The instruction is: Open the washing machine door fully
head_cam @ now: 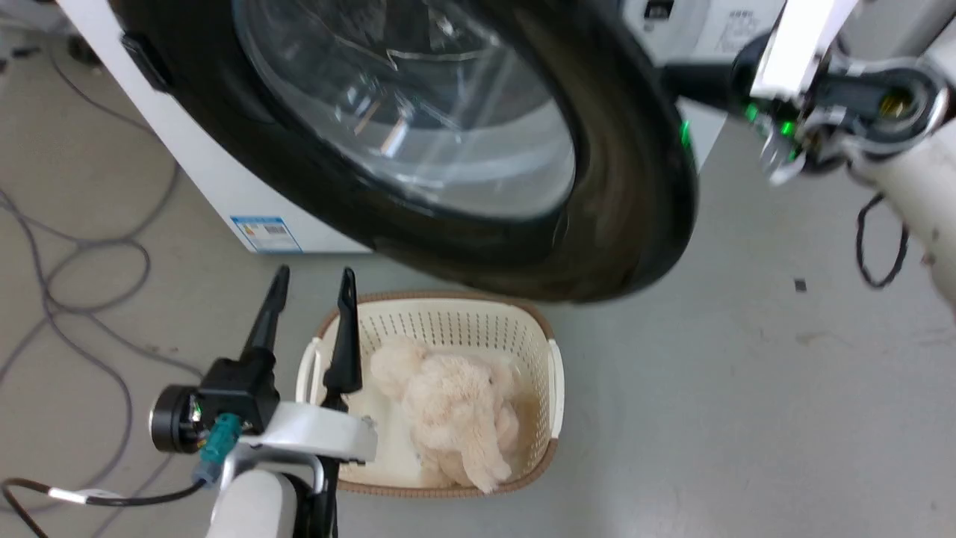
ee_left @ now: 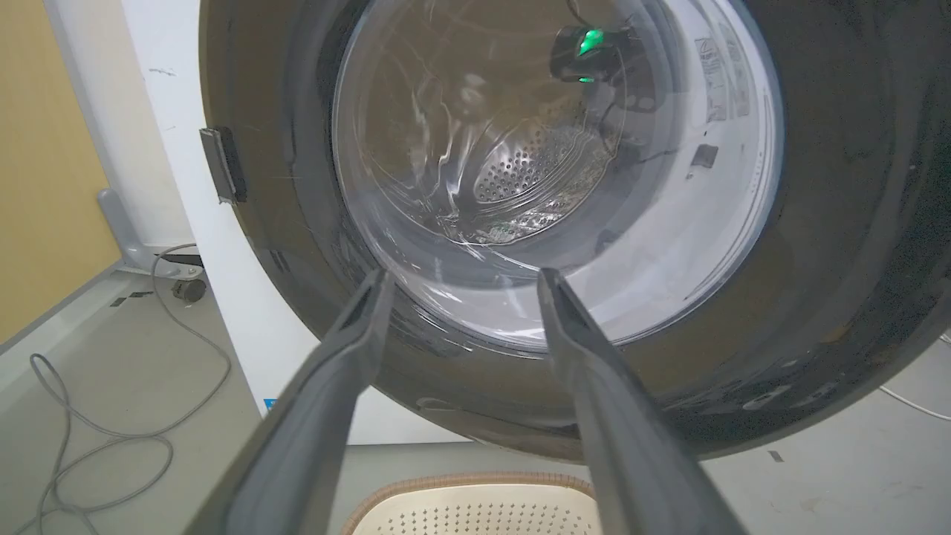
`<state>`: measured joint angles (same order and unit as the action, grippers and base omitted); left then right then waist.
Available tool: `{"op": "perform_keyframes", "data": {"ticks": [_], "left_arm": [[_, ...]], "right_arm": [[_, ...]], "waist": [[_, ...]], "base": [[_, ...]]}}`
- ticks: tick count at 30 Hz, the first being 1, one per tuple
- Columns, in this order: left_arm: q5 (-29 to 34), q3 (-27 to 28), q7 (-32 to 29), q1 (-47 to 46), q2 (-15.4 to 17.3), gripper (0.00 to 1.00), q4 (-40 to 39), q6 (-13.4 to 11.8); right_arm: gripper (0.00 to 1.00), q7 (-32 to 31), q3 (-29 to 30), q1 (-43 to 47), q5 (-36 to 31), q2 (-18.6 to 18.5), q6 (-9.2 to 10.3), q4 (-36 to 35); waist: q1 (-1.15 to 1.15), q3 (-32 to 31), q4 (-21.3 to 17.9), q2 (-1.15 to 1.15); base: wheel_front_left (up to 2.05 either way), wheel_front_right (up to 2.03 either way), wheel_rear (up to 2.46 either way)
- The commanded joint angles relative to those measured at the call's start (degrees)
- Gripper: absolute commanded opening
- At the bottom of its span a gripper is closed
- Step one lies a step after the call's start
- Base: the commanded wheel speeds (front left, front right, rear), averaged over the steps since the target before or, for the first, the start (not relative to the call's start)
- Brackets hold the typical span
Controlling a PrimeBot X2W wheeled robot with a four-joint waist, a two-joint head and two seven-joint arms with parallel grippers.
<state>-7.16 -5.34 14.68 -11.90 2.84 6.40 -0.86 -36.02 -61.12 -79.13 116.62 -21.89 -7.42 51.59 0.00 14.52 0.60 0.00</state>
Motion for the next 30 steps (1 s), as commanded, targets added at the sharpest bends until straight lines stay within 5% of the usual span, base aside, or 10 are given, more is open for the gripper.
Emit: {"op": "perform_keyframes", "data": {"ticks": [1, 15, 30], "left_arm": [[0.16, -0.38, 0.32, 1.08, 0.04, 1.0, 0.34, -0.19], [0.23, -2.89, 0.32, 7.65, 0.04, 1.0, 2.42, -0.76], [-0.08, -3.72, 0.32, 9.0, 0.04, 1.0, 3.14, -1.02]], "right_arm": [[0.0, -0.19, -0.44, 2.35, 0.73, -0.07, -0.07, -1.42], [0.0, 2.31, -7.11, 12.19, 4.65, -1.64, -0.07, -14.85], [0.0, 6.03, -11.41, 14.38, 5.28, -2.6, -0.07, -27.07]], "waist": [[0.0, -2.19, 0.67, 0.0], [0.0, -9.94, 2.37, 0.0], [0.0, -11.35, 3.6, 0.0]], "base": [[0.0, 0.0, 0.0], [0.0, 0.0, 0.0], [0.0, 0.0, 0.0]]}}
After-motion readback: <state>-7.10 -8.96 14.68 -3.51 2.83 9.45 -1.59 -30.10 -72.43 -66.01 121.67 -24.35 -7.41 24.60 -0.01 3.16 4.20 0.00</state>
